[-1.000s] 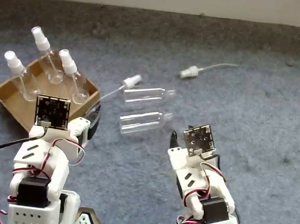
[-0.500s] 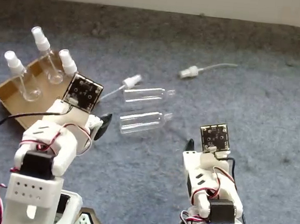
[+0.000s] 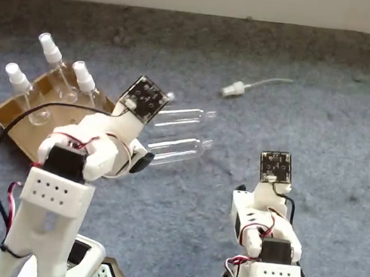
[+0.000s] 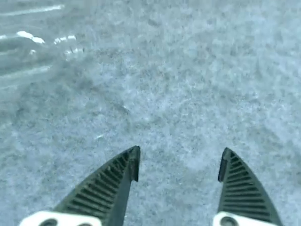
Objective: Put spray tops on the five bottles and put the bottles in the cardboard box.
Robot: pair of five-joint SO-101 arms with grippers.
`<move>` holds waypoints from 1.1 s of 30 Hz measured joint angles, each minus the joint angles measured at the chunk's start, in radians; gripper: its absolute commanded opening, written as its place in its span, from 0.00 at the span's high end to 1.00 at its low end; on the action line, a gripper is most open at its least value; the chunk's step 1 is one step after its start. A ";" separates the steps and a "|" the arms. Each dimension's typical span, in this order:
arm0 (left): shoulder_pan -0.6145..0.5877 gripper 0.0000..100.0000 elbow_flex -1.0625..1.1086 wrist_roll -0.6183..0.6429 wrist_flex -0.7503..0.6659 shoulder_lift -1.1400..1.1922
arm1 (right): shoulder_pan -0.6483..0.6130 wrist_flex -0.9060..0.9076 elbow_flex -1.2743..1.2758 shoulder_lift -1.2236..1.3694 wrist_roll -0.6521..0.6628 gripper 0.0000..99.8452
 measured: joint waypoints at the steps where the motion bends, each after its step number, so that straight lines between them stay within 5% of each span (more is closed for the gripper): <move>1: 0.011 0.77 -0.031 -0.003 0.018 0.034 | 0.003 -0.029 0.000 0.046 -0.011 0.75; 7: 0.084 0.76 -0.219 -0.023 0.129 0.282 | 0.008 -0.166 0.000 0.255 -0.051 0.75; 14: 0.126 0.76 -0.365 -0.239 0.138 0.532 | 0.008 -0.261 0.000 0.279 -0.052 0.75; 33: 0.172 0.72 -0.802 -0.480 0.138 1.094 | 0.006 -0.273 0.003 0.279 -0.052 0.75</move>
